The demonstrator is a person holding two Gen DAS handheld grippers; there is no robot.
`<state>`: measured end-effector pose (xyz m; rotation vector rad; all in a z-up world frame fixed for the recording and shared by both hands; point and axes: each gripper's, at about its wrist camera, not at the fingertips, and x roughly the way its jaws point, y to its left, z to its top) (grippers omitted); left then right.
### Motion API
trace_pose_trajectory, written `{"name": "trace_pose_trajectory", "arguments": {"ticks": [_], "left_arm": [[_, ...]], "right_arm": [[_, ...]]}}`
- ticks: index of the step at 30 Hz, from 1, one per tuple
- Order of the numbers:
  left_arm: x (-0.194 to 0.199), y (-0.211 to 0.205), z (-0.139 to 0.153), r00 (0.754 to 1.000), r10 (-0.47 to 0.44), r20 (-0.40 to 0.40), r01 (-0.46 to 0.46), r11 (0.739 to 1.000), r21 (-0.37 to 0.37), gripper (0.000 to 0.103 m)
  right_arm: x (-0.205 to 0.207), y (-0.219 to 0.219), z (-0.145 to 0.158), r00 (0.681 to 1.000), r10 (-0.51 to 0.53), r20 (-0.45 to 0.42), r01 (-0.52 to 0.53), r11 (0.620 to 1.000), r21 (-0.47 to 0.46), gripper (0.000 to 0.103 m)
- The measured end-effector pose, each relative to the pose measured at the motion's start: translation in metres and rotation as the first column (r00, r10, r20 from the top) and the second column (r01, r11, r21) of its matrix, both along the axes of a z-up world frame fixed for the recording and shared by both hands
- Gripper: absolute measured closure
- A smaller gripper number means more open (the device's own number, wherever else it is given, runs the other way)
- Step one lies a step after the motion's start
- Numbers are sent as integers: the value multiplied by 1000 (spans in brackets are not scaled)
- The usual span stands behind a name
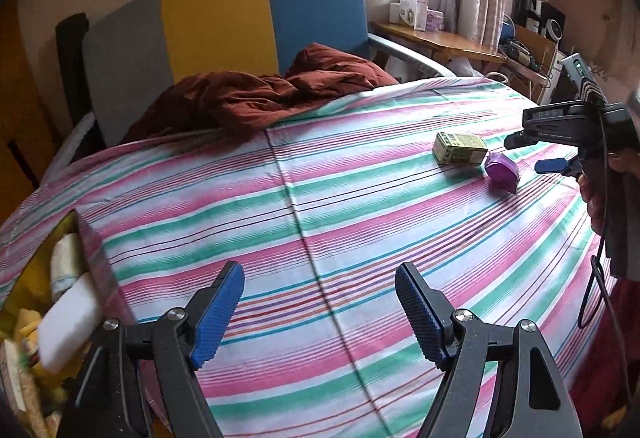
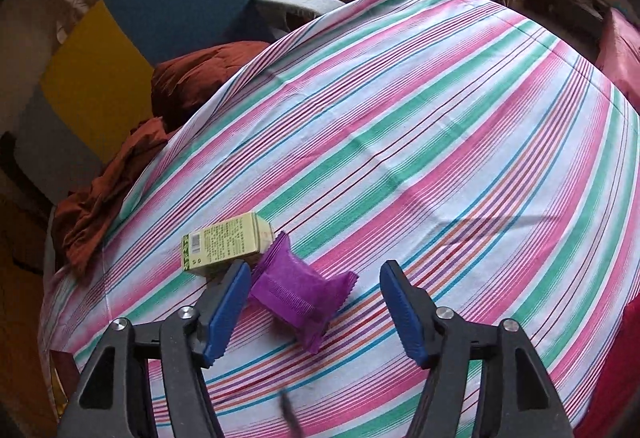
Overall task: Organize objects
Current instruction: 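Move both open tools to the green-yellow box and second purple packet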
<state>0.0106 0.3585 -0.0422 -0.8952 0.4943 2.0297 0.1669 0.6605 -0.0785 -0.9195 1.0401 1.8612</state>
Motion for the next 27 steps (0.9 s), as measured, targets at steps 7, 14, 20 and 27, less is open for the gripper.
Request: {"name": "trace_pose_trajectory", "arguments": {"ticks": [7,14,20,27], "left_arm": [[0,26,-9,999,-34,34,35,999,-11,25],[-5,38,-14,996,-53,69,54,998,-16,25],[-10,43,-16,994,-67,90,69,997,-17,25],[-14,52,-16,994,-78,78,80,997,-20,25]], "right_arm": [[-12,1,-2,998,49,37,-50,998,32,33],[-52,-30,-2,935,237,265,-288,942,173,33],[-64,-24,-21,886,267,379,-347,924,162,35],[-57,-13,-19,909,264,324,-311,945,102,63]]}}
